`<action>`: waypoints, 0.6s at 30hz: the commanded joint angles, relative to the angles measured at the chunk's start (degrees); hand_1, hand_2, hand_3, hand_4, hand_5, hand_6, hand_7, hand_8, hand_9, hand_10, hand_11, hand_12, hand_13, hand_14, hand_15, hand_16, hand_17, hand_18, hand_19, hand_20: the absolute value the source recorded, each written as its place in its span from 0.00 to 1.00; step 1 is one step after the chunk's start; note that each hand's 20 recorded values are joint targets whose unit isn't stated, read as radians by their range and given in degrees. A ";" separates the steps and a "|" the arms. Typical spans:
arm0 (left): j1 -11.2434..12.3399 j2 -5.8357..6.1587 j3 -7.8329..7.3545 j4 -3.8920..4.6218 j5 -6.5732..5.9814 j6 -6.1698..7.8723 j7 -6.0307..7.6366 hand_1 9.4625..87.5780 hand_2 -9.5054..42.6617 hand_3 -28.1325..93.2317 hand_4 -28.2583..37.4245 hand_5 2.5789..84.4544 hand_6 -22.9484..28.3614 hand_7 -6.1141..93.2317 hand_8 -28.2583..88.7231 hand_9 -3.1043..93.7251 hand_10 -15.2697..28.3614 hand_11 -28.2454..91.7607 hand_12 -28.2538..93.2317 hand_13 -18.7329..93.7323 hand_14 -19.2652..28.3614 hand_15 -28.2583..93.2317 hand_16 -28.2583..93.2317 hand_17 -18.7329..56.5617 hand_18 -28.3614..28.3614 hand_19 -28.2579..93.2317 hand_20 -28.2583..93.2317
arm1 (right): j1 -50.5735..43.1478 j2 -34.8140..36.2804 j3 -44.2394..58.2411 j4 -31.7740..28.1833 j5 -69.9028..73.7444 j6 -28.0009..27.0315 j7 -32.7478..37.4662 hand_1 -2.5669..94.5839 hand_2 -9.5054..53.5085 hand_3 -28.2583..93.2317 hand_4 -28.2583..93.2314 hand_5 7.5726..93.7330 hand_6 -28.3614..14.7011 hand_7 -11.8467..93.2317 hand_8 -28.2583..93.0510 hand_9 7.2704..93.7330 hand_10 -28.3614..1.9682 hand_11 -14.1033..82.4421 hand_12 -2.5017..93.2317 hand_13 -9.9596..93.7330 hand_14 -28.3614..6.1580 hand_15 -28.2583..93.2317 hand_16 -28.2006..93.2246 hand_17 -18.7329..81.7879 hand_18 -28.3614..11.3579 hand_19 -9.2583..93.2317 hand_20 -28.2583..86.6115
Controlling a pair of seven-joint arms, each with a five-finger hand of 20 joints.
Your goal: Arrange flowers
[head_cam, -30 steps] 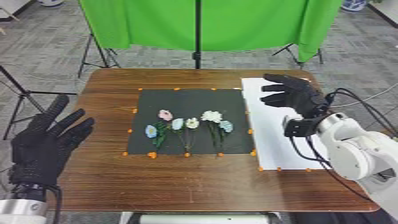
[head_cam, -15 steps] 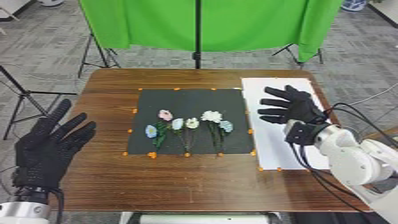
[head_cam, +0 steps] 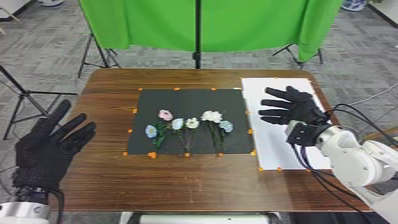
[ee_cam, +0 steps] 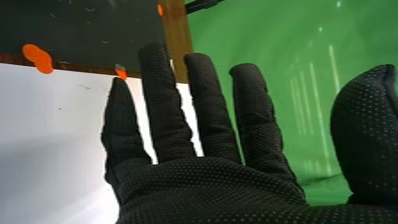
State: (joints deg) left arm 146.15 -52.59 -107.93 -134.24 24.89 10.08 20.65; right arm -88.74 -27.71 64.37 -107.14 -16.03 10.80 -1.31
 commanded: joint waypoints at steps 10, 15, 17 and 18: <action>0.10 -0.42 0.09 0.11 -0.43 0.68 -1.42 0.13 0.30 0.85 0.00 0.29 0.51 0.21 0.15 0.30 0.74 0.39 0.33 0.34 0.93 0.55 0.20 0.12 0.96 0.64 0.36 | 0.05 -0.43 -0.33 -0.99 -2.10 -0.68 1.02 0.19 0.23 0.88 0.00 0.43 0.67 0.25 0.13 0.50 0.48 0.25 0.17 0.49 0.28 0.50 0.35 0.22 0.08 0.58 0.39; -0.16 -0.41 0.13 0.12 -0.47 0.60 -1.46 0.13 0.30 0.85 0.00 0.29 0.51 0.21 0.15 0.30 0.75 0.39 0.33 0.34 0.94 0.55 0.20 0.11 0.96 0.65 0.35 | 0.14 -0.64 -0.18 -0.89 -2.05 -0.80 1.24 0.20 0.23 0.88 0.00 0.43 0.67 0.25 0.13 0.50 0.48 0.25 0.17 0.49 0.29 0.50 0.35 0.22 0.08 0.58 0.39; -0.16 -0.46 0.00 0.16 -0.45 0.42 -1.61 0.13 0.30 0.85 0.00 0.29 0.51 0.21 0.15 0.30 0.74 0.39 0.33 0.34 0.94 0.55 0.20 0.11 0.96 0.65 0.35 | 0.37 -0.77 -0.36 -0.78 -2.28 -0.73 1.41 0.20 0.23 0.88 0.00 0.43 0.67 0.25 0.13 0.50 0.49 0.25 0.17 0.49 0.29 0.50 0.35 0.22 0.08 0.58 0.39; -0.14 -0.38 0.10 0.20 -0.52 0.53 -1.46 0.13 0.30 0.85 0.00 0.29 0.51 0.21 0.15 0.30 0.74 0.39 0.33 0.34 0.94 0.55 0.20 0.12 0.96 0.65 0.35 | 0.56 -0.68 -0.59 -0.72 -2.11 -0.72 1.33 0.20 0.23 0.88 0.00 0.43 0.67 0.25 0.13 0.50 0.49 0.25 0.17 0.49 0.29 0.50 0.35 0.22 0.08 0.58 0.39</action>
State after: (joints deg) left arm 145.82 -52.64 -107.93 -134.24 24.83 10.08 19.80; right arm -88.63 -28.00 64.08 -107.46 -17.55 10.44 -0.21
